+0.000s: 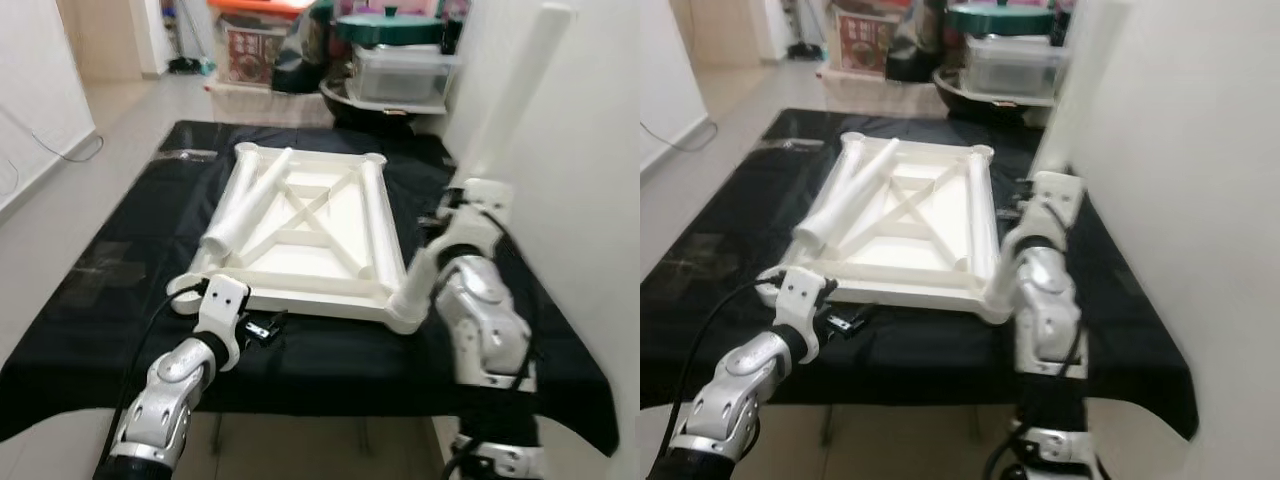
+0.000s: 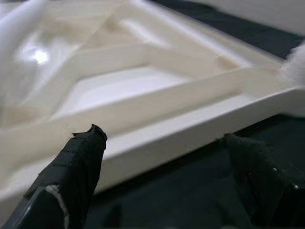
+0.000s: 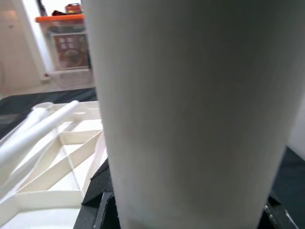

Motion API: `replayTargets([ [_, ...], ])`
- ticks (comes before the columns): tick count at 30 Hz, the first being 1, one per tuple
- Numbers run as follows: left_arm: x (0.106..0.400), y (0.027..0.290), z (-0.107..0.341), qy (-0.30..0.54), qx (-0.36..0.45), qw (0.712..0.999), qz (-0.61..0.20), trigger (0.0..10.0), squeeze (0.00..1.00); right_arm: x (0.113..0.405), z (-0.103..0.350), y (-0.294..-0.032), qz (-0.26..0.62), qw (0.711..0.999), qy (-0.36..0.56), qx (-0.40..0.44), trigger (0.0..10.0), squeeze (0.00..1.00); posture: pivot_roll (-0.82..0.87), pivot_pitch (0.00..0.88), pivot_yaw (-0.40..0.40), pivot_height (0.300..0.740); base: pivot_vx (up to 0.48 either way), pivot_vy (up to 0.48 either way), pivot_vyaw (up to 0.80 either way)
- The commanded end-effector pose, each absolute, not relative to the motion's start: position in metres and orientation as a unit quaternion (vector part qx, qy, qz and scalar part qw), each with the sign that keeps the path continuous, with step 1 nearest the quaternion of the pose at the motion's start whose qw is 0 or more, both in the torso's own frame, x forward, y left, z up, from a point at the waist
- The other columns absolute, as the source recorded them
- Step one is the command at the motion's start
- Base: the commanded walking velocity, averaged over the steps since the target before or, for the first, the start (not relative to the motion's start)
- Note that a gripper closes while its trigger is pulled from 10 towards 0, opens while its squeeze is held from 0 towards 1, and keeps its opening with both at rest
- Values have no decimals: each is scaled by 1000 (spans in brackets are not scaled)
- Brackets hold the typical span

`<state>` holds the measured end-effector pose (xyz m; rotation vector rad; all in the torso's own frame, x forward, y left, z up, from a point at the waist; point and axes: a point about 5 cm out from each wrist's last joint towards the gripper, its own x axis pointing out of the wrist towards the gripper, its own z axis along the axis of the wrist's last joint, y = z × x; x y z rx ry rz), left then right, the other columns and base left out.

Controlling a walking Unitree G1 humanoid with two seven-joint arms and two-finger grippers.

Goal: Building children table

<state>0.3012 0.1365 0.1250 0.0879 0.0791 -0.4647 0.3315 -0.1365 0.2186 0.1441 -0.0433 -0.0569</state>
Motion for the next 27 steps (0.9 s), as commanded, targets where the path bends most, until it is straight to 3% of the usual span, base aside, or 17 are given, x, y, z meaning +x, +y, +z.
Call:
replayTargets([
  [1,302,136,121,49,47,970,-233,10000,0,331,202,-125,-1,995,19,95,10000,0,73,0,-93,740,0,0,0],
  [2,303,136,122,48,47,969,-236,10000,0,334,204,-129,-4,995,10,96,10000,1000,70,0,-94,740,0,0,0],
  [4,304,135,123,46,48,969,-239,10000,0,336,206,-132,-9,995,4,97,10000,1000,70,0,-94,740,0,0,0],
  [5,306,137,123,45,50,969,-239,10000,0,345,219,-144,-15,996,-10,87,10000,518,60,0,-96,740,0,0,0],
  [7,306,138,123,45,51,969,-238,10000,0,347,224,-147,-20,996,-12,83,10000,518,60,0,-96,740,0,0,0],
  [8,306,138,123,45,49,969,-237,10000,0,353,231,-150,47,995,-14,91,10000,0,54,0,-94,740,0,0,0],
  [10,306,138,123,45,48,969,-236,10000,0,354,238,-152,90,991,-16,99,10000,0,54,0,-95,740,0,0,0],
  [11,305,136,121,45,47,969,-237,10000,0,352,246,-156,161,981,-21,103,10000,0,56,0,-100,740,0,0,0],
  [13,305,135,121,46,47,969,-238,10000,0,351,247,-158,182,978,-22,100,10000,0,56,0,-100,740,0,0,0],
  [14,304,134,121,46,46,969,-239,10000,0,352,245,-166,218,972,-16,81,3804,0,63,0,-108,740,0,0,0],
  [16,304,134,121,45,46,969,-238,10000,0,353,244,-172,238,969,-10,69,3804,0,63,0,-108,740,0,0,0],
  [17,304,134,120,45,45,969,-237,10000,0,355,242,-178,242,968,-5,66,0,0,62,0,-114,740,0,0,0],
  [19,305,134,121,45,45,970,-234,10000,0,364,232,-183,210,975,15,72,0,0,71,0,-121,740,0,0,0],
  [21,305,135,121,44,44,971,-232,10000,0,375,216,-189,96,990,42,97,0,0,74,0,-124,740,0,0,0],
  [22,305,135,121,44,44,971,-232,10000,0,375,216,-189,96,990,42,97,0,0,74,0,-124,740,0,0,0],
  [24,304,136,120,45,44,971,-230,10000,0,376,202,-197,-43,989,66,123,0,0,74,0,-122,740,0,0,0],
  [27,302,137,119,46,43,971,-229,10000,0,369,195,-194,-110,982,70,137,0,0,75,0,-116,740,0,0,0],
])
